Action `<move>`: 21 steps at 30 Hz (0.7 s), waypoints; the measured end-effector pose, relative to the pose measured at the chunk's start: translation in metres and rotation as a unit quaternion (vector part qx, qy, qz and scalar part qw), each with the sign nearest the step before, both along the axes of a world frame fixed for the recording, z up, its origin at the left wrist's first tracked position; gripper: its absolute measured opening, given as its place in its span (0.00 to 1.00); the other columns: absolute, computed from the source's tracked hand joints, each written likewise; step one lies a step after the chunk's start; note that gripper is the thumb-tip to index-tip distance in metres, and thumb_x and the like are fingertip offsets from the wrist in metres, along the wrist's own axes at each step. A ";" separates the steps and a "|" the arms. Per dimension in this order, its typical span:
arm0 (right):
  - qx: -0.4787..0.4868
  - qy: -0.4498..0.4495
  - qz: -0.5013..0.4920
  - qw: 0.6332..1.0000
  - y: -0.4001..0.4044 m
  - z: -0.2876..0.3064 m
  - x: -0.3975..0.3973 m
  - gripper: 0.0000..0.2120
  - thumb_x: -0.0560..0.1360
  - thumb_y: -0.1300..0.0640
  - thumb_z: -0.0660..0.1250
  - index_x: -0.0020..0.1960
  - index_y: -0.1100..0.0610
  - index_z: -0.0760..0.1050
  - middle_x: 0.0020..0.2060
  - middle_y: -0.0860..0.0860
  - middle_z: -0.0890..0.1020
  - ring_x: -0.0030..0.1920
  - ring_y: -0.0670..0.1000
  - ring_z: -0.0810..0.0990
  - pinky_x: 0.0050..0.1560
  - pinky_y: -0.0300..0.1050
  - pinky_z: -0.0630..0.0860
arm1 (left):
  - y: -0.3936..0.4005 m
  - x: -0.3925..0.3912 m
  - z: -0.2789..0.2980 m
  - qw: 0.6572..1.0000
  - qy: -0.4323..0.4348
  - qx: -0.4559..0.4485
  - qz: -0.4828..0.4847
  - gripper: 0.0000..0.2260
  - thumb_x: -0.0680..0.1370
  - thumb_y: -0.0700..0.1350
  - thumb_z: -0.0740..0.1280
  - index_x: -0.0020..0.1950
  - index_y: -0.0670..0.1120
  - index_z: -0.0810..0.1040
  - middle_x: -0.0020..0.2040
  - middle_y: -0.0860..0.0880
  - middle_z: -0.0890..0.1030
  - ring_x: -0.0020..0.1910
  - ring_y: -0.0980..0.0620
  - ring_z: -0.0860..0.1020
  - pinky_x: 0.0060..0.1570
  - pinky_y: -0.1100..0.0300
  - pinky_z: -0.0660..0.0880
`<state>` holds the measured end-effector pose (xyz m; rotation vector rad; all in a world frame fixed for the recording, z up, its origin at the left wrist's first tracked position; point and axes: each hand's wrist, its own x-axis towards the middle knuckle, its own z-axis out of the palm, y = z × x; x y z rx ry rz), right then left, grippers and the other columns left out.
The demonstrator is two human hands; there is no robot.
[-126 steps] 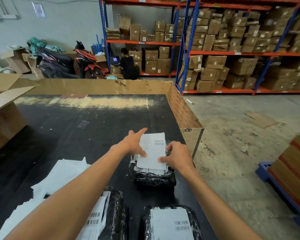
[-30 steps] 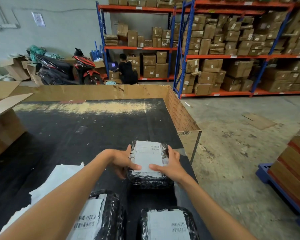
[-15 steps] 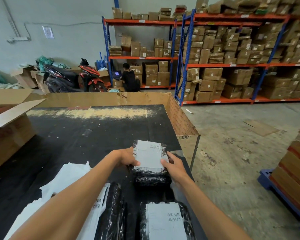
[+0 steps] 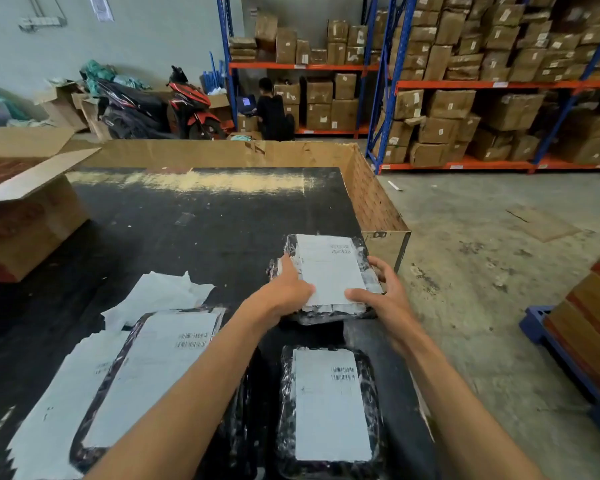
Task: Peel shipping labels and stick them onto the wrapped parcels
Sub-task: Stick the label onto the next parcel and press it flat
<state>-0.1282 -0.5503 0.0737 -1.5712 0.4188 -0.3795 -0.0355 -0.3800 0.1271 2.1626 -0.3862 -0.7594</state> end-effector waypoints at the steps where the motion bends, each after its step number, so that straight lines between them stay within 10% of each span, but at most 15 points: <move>1: 0.008 0.004 0.003 1.000 -0.001 0.000 -0.009 0.36 0.69 0.67 0.77 0.72 0.50 0.66 0.59 0.48 0.78 0.55 0.50 0.81 0.48 0.42 0.81 | -0.001 -0.012 -0.003 1.000 0.005 -0.012 0.008 0.34 0.82 0.48 0.57 0.80 0.52 0.37 0.79 0.44 0.60 0.74 0.43 0.63 0.73 0.49 0.60; 4: 0.039 0.015 0.015 0.999 0.001 -0.004 -0.035 0.35 0.70 0.69 0.75 0.70 0.50 0.66 0.58 0.49 0.78 0.51 0.50 0.83 0.40 0.38 0.81 | -0.002 -0.049 -0.011 0.999 0.003 0.001 0.040 0.30 0.84 0.53 0.52 0.79 0.57 0.35 0.80 0.38 0.43 0.79 0.37 0.48 0.74 0.41 0.53; 12: 0.000 0.067 0.022 0.998 0.023 -0.013 -0.098 0.39 0.64 0.58 0.78 0.70 0.46 0.65 0.63 0.50 0.75 0.58 0.54 0.82 0.55 0.55 0.83 | 0.014 -0.122 -0.027 0.997 -0.007 -0.023 0.073 0.30 0.84 0.51 0.51 0.78 0.57 0.33 0.79 0.37 0.45 0.77 0.37 0.45 0.72 0.39 0.52; 21: -0.049 0.107 0.005 0.993 0.079 -0.035 -0.156 0.36 0.70 0.66 0.77 0.72 0.50 0.65 0.63 0.52 0.76 0.56 0.49 0.81 0.42 0.35 0.80 | 0.067 -0.171 -0.064 0.996 0.004 -0.032 0.080 0.31 0.84 0.47 0.53 0.80 0.54 0.37 0.80 0.46 0.44 0.78 0.37 0.45 0.75 0.40 0.52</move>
